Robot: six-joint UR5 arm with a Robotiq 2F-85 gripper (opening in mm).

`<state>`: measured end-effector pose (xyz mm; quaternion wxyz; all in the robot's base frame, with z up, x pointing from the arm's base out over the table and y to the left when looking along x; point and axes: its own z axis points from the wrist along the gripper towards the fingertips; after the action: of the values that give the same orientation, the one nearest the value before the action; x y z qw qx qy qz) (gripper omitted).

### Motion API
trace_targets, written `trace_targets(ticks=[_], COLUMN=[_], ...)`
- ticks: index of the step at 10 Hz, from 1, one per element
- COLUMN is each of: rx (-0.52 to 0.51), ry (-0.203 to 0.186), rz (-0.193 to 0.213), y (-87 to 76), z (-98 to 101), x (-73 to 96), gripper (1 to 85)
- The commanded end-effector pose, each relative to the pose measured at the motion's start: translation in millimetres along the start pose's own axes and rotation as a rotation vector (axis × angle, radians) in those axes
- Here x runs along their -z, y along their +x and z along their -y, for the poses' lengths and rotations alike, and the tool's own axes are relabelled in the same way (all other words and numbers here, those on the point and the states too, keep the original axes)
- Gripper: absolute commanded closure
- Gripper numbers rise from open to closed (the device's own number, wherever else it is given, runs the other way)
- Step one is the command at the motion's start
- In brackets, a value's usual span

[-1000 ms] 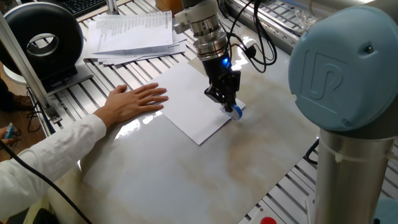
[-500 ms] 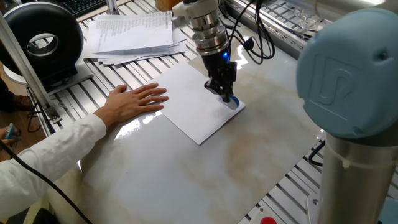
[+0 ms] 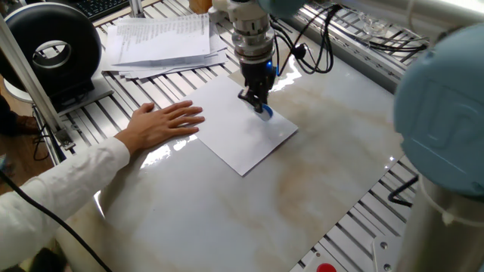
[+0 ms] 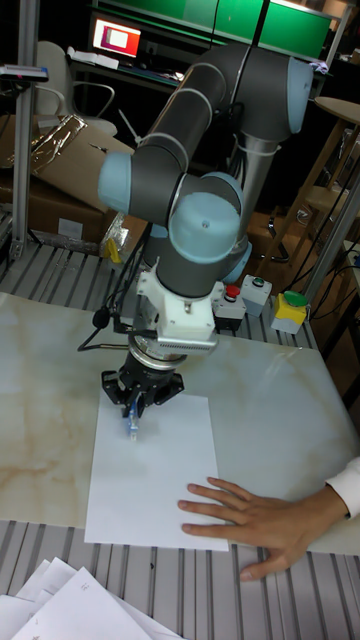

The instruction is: Use the correction tape on paper

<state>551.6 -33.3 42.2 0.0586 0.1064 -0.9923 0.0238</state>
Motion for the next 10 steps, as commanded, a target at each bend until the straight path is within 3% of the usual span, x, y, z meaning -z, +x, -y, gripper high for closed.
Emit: trace_targets(ticks=[1, 4, 10], rx=[0.01, 0.071, 0.141], ry=[0.008, 0.047, 0.031], rz=[0.154, 0.222, 0.292], y=[-29.6, -50.5, -75.7], z=[-2.0, 3.3, -1.6], x=[10.2, 9.2, 6.8], gripper=[84.0, 84.0, 80.7])
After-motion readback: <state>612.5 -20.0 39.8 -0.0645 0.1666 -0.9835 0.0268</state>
